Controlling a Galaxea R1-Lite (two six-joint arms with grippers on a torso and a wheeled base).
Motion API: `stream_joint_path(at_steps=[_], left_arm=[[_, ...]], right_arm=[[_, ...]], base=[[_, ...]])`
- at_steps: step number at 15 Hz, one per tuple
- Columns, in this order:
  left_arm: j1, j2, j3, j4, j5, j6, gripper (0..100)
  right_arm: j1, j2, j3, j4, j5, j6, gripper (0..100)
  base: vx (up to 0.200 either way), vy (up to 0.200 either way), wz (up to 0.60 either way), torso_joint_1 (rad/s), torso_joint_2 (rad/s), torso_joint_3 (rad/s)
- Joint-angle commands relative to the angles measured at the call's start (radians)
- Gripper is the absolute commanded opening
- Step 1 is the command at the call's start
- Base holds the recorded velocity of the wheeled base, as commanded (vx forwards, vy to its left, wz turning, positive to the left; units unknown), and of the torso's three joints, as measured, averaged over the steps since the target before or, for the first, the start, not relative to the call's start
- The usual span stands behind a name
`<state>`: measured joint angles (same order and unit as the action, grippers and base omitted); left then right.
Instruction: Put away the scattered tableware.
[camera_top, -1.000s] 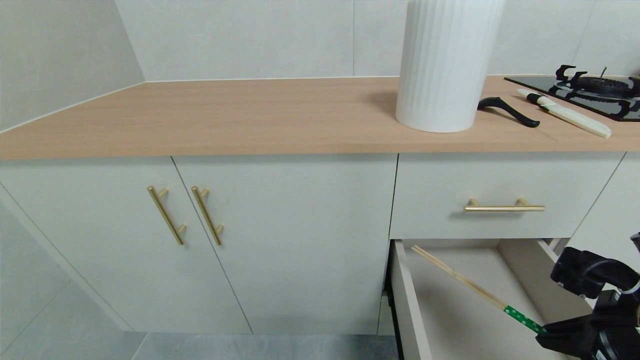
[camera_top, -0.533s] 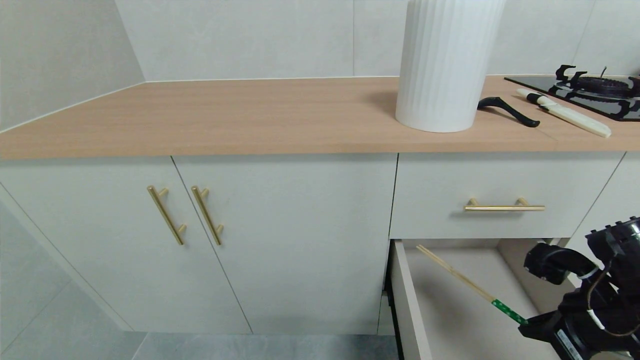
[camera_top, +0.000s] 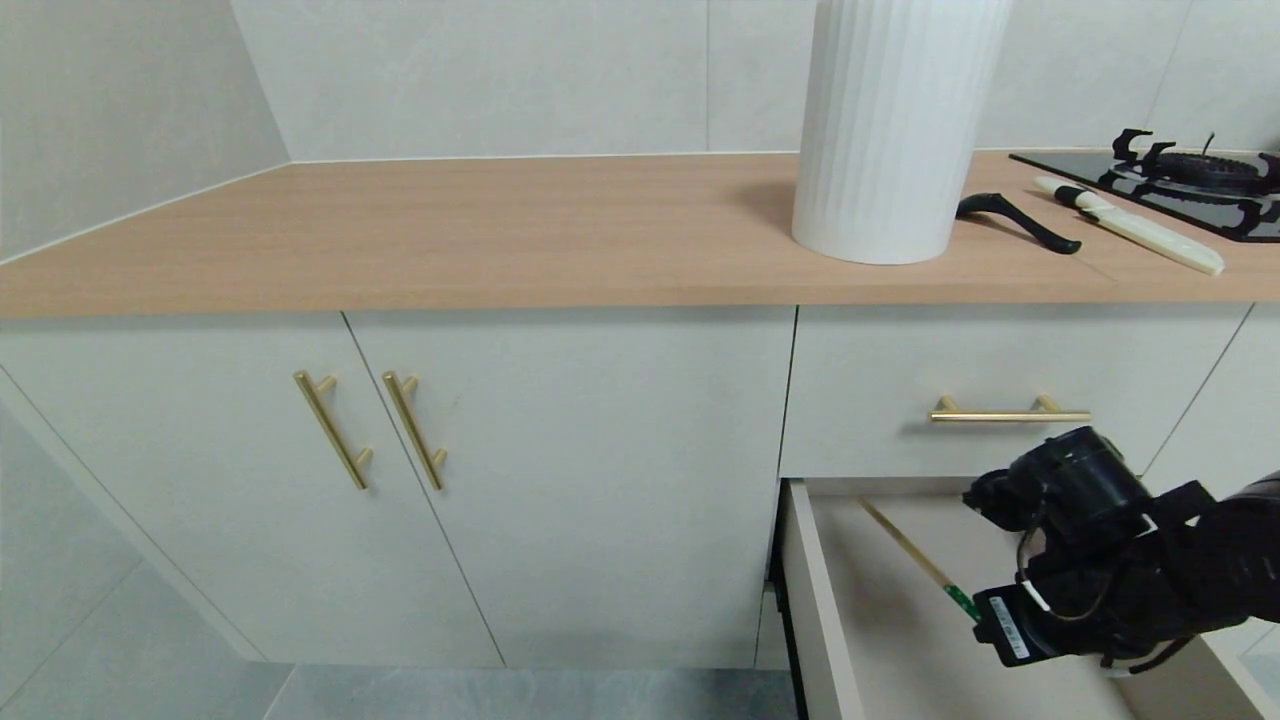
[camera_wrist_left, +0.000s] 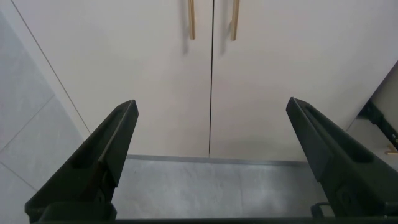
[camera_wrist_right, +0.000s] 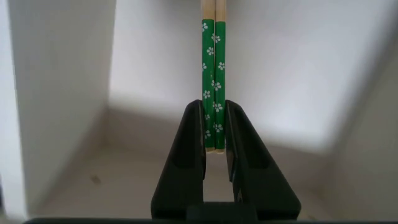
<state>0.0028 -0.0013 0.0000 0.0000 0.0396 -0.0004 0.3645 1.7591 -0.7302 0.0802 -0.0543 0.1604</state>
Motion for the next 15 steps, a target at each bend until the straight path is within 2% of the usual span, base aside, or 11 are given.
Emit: stream_joint_path(at_steps=[1,7,15], left_arm=[[0.0,0.001,0.0,0.0,0.0,-0.001,100],[0.0,0.001,0.0,0.0,0.0,0.0,100],[0.0,0.001,0.0,0.0,0.0,0.0,100]], right_arm=[[0.042,0.157,-0.049,-0.005,-0.006,0.057,0],[0.054,0.318,-0.046,-0.158,-0.038,0.14,0],[0.054,0.421,0.014,-0.376,-0.105,0.143,0]], base=[[0.0,0.0,0.0,0.0,0.0,0.0],[0.0,0.0,0.0,0.0,0.0,0.0],[0.0,0.0,0.0,0.0,0.0,0.0]])
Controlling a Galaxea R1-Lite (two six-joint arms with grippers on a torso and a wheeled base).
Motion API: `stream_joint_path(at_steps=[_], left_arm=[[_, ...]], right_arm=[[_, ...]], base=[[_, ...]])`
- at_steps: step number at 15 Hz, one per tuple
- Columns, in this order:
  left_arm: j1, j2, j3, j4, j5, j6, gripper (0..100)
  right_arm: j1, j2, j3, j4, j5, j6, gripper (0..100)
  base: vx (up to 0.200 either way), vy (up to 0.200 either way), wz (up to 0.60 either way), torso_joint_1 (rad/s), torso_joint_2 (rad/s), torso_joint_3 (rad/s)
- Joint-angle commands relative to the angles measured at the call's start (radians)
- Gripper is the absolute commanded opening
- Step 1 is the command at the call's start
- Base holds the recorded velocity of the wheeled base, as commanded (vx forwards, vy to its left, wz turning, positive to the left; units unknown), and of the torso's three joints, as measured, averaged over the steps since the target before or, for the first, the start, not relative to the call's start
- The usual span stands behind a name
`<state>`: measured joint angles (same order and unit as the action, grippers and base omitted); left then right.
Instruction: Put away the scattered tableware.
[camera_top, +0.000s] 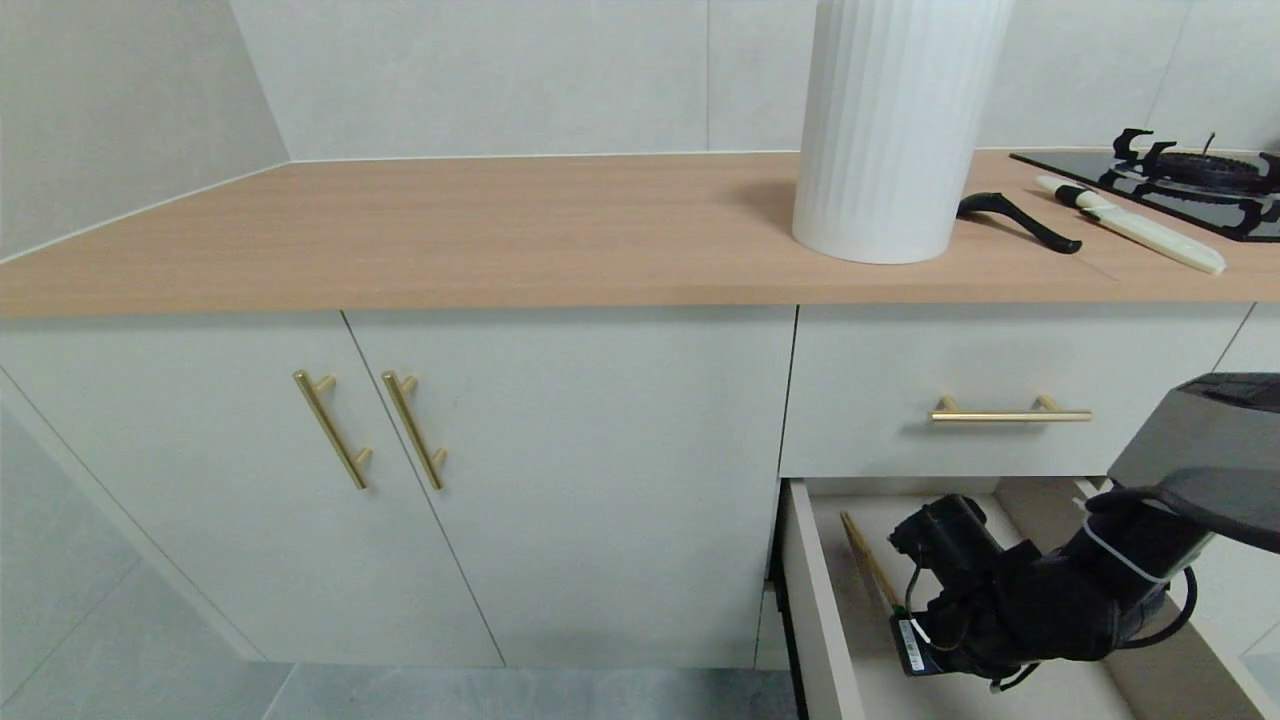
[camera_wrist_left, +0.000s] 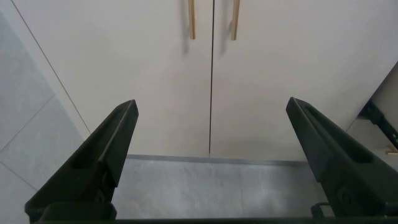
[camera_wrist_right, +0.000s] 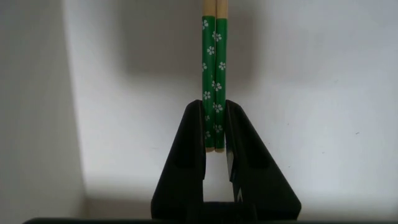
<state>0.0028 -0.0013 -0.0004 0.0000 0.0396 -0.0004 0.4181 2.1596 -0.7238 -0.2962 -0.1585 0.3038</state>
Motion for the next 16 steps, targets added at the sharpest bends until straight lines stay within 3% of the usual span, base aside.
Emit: stream_joint_path(at_steps=[1,11,12,16], left_arm=[[0.0,0.001,0.0,0.0,0.0,-0.001,100],[0.0,0.001,0.0,0.0,0.0,0.0,100],[0.0,0.001,0.0,0.0,0.0,-0.001,100],[0.0,0.001,0.0,0.0,0.0,0.0,100]], right_arm=[[0.001,0.034,0.007,-0.012,-0.003,0.0,0],[0.001,0.037,0.007,-0.041,-0.009,0.012,0],[0.002,0.039,0.007,-0.04,-0.009,0.012,100],[0.018,0.031,0.009,-0.04,-0.009,0.031,100]], base=[[0.0,0.0,0.0,0.0,0.0,0.0],[0.0,0.0,0.0,0.0,0.0,0.0],[0.0,0.0,0.0,0.0,0.0,0.0],[0.0,0.0,0.0,0.0,0.0,0.0]])
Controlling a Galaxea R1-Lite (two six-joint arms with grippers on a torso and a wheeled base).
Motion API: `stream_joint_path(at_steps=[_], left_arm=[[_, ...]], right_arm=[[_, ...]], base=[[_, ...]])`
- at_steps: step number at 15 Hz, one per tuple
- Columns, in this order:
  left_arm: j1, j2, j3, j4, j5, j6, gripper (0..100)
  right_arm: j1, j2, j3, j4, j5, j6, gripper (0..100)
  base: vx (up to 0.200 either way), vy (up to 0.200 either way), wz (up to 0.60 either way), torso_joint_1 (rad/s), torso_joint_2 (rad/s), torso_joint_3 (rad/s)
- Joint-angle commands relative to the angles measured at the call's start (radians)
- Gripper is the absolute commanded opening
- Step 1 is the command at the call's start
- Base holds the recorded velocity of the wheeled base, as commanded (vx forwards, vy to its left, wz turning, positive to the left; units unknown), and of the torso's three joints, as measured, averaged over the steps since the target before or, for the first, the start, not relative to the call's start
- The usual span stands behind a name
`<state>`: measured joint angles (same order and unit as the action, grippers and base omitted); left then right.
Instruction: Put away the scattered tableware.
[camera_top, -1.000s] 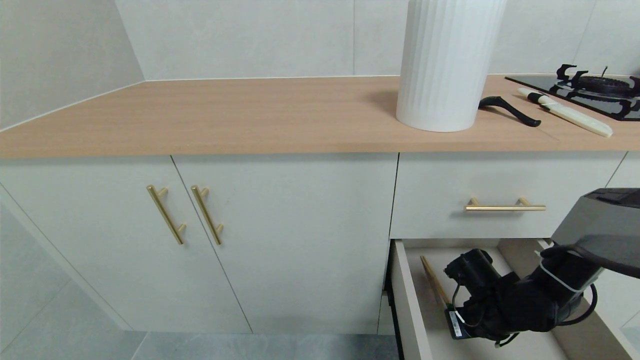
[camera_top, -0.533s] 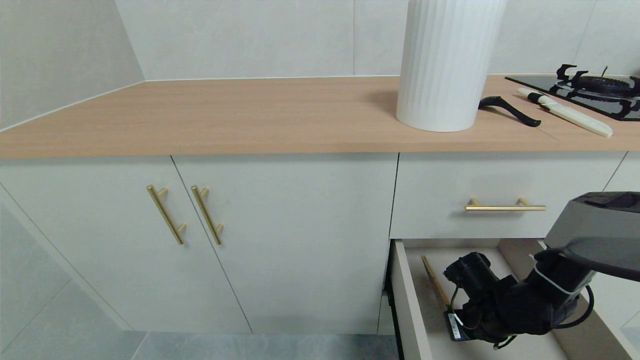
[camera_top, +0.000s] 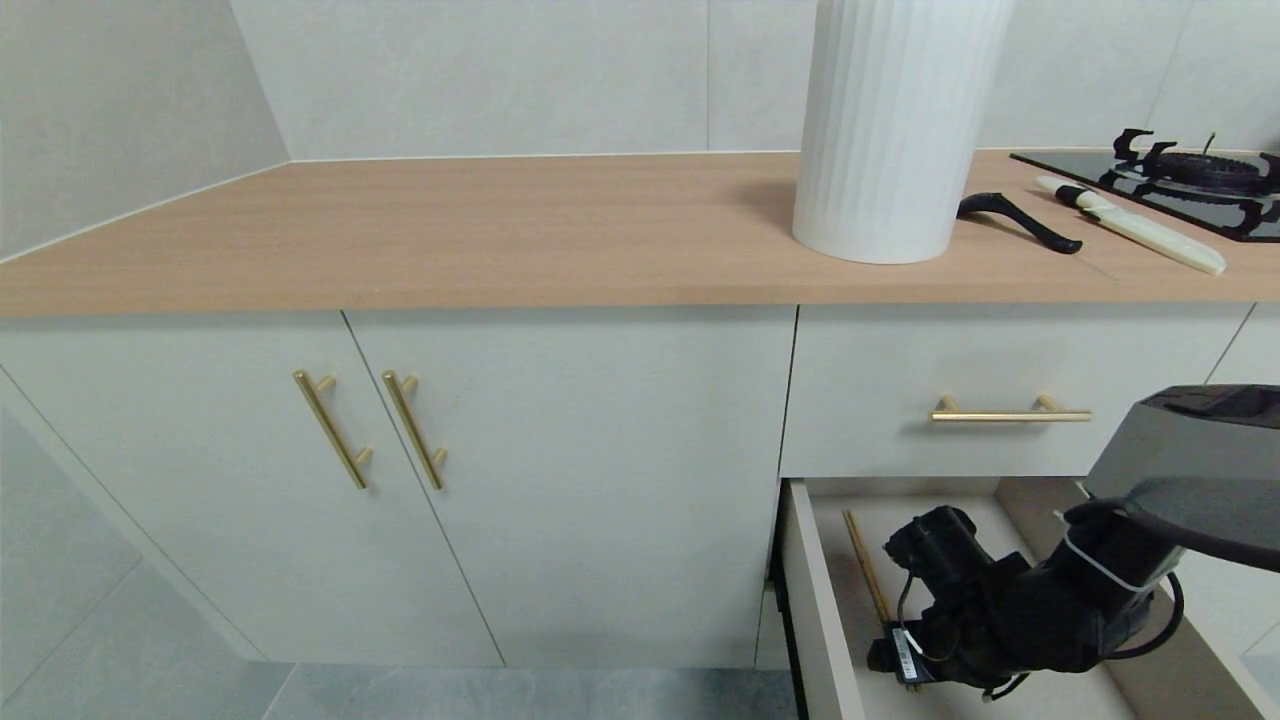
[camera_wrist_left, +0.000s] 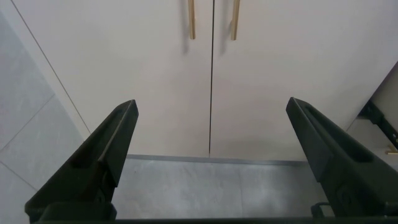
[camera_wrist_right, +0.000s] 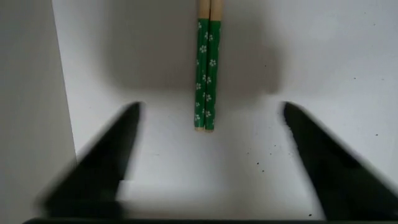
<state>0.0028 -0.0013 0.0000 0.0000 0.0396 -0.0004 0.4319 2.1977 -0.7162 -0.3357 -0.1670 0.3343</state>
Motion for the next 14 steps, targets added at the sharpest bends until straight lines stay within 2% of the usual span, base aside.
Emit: stream_joint_path(at_steps=[1,4,5,6,7,9,10,11,12,14], left_arm=[[0.0,0.001,0.0,0.0,0.0,0.0,100],[0.0,0.001,0.0,0.0,0.0,-0.001,100],[0.0,0.001,0.0,0.0,0.0,0.0,100],[0.0,0.001,0.0,0.0,0.0,0.0,100],[0.0,0.001,0.0,0.0,0.0,-0.001,100],[0.0,0.001,0.0,0.0,0.0,-0.001,100],[0.0,0.001,0.0,0.0,0.0,0.0,100],[0.0,0.001,0.0,0.0,0.0,-0.001,100],[0.0,0.001,0.0,0.0,0.0,0.0,100],[0.0,0.001,0.0,0.0,0.0,0.0,100]], right_arm=[[0.004,-0.024,0.003,0.003,0.0,0.0,100],[0.002,-0.197,0.024,0.05,0.015,-0.004,100],[0.001,-0.317,-0.012,0.193,0.015,-0.004,100],[0.001,-0.332,-0.02,0.213,0.015,-0.004,100],[-0.013,-0.493,-0.121,0.462,0.027,-0.003,100],[-0.056,-0.662,-0.27,0.762,0.09,-0.003,100],[-0.076,-0.707,-0.328,0.863,0.116,-0.003,100],[-0.124,-0.78,-0.454,1.054,0.175,-0.003,100],[-0.174,-0.819,-0.517,1.124,0.205,-0.006,100],[-0.223,-0.849,-0.532,1.136,0.208,-0.024,100]], base=[[0.0,0.0,0.0,0.0,0.0,0.0],[0.0,0.0,0.0,0.0,0.0,0.0],[0.0,0.0,0.0,0.0,0.0,0.0],[0.0,0.0,0.0,0.0,0.0,0.0],[0.0,0.0,0.0,0.0,0.0,0.0],[0.0,0.0,0.0,0.0,0.0,0.0],[0.0,0.0,0.0,0.0,0.0,0.0],[0.0,0.0,0.0,0.0,0.0,0.0],[0.0,0.0,0.0,0.0,0.0,0.0],[0.0,0.0,0.0,0.0,0.0,0.0]])
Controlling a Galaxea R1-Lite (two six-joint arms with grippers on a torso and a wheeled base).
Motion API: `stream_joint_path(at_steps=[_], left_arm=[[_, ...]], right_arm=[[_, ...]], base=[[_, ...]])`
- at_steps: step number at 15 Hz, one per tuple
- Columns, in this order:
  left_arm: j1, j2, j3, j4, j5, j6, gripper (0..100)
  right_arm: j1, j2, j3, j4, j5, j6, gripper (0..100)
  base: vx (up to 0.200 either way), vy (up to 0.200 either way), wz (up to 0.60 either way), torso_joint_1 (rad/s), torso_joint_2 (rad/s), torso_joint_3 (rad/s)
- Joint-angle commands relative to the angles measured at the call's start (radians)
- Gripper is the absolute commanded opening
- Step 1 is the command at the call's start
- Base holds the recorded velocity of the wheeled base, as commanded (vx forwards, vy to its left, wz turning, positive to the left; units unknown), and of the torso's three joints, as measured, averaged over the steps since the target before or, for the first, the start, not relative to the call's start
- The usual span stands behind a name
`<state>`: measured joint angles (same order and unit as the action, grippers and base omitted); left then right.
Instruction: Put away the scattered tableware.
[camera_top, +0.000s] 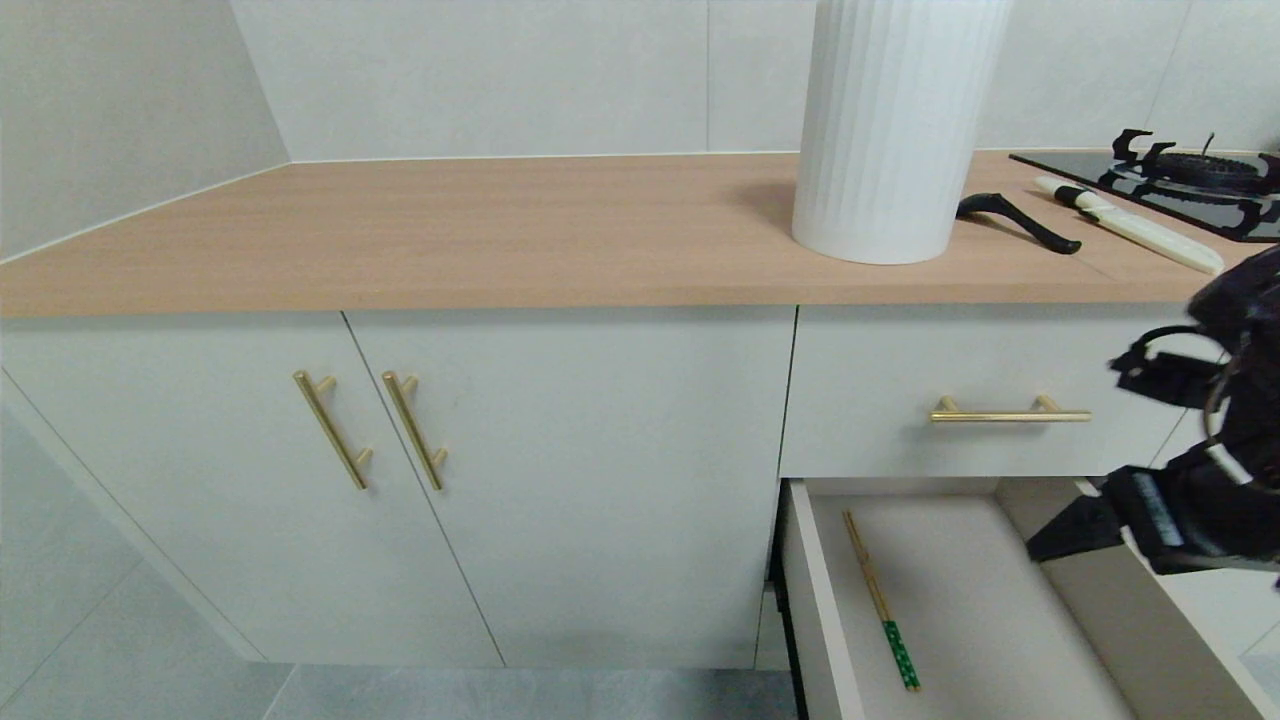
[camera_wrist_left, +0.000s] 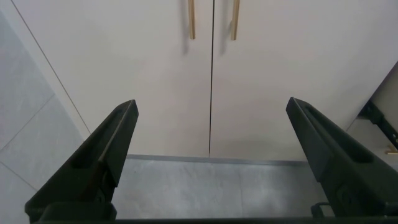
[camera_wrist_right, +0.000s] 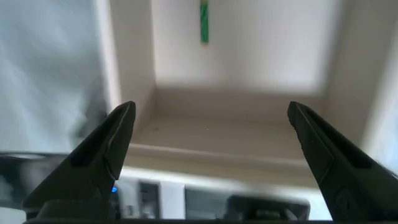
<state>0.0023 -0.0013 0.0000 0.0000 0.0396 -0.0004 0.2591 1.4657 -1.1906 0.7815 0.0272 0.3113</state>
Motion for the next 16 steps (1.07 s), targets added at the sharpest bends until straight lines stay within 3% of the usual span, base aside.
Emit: stream_joint_path(at_steps=[1,5,9,16], left_arm=[[0.001,0.001,0.0,0.0,0.0,0.0,100],[0.001,0.001,0.0,0.0,0.0,-0.001,100],[0.001,0.001,0.0,0.0,0.0,0.0,100],[0.001,0.001,0.0,0.0,0.0,0.0,100]], right_arm=[[-0.09,-0.12,-0.058,0.019,0.011,-0.05,100],[-0.106,-0.133,-0.032,0.012,0.01,-0.107,100],[-0.106,-0.163,0.029,-0.067,0.01,-0.135,100],[-0.104,-0.154,0.052,-0.091,0.01,-0.135,100]], base=[[0.0,0.0,0.0,0.0,0.0,0.0],[0.0,0.0,0.0,0.0,0.0,0.0],[0.0,0.0,0.0,0.065,-0.23,-0.243],[0.0,0.0,0.0,0.14,-0.49,-0.302]])
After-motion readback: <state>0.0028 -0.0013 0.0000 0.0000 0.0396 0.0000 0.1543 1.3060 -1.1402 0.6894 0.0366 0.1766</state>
